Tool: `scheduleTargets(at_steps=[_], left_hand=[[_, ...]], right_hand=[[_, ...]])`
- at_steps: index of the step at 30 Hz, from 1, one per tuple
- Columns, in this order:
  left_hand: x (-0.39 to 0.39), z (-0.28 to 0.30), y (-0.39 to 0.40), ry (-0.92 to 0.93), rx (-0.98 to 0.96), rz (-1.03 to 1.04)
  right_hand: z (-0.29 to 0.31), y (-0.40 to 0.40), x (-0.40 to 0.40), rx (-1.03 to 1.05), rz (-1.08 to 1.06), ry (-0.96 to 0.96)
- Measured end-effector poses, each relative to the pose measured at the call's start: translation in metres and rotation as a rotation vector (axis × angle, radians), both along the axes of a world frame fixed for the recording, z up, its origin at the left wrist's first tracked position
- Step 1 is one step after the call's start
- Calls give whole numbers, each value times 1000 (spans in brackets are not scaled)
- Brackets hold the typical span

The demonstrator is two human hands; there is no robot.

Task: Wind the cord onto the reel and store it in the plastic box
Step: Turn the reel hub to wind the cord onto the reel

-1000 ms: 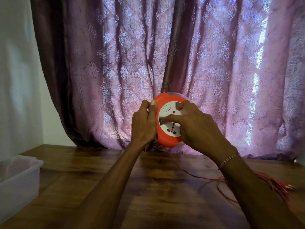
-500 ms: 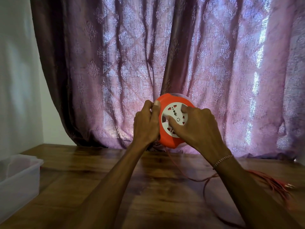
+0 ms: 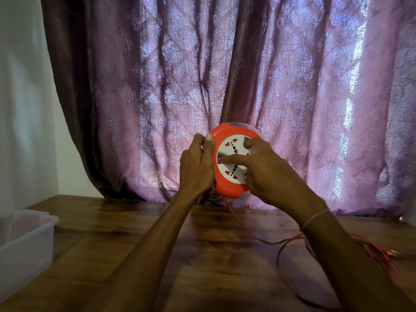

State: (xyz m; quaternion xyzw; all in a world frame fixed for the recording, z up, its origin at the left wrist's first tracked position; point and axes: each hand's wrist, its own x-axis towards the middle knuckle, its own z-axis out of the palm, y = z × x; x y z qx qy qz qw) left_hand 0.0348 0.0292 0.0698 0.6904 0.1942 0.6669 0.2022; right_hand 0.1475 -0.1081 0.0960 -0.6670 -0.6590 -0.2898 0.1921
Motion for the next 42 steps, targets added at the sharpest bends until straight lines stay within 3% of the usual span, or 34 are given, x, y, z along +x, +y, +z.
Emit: scheduleTargets(at_steps=[6, 15, 23, 27, 31, 38, 42], left_hand=[[1, -1, -1, -4, 4, -9], [4, -1, -3, 7, 9, 20], [4, -3, 2, -14, 14, 6], [2, -2, 3, -28, 7, 1], [2, -3, 2, -3, -1, 6], [2, -2, 0, 3, -4, -5], [2, -1, -2, 0, 4, 23]], right_hand=[[-7, 2, -1, 185, -50, -49], [-9, 16, 3, 517, -140, 122], [2, 4, 2, 409, -136, 79], [8, -5, 9, 96, 62, -13], [3, 0, 6, -66, -62, -95], [-7, 2, 0, 159, -84, -140], [-8, 7, -2, 425, -118, -23]])
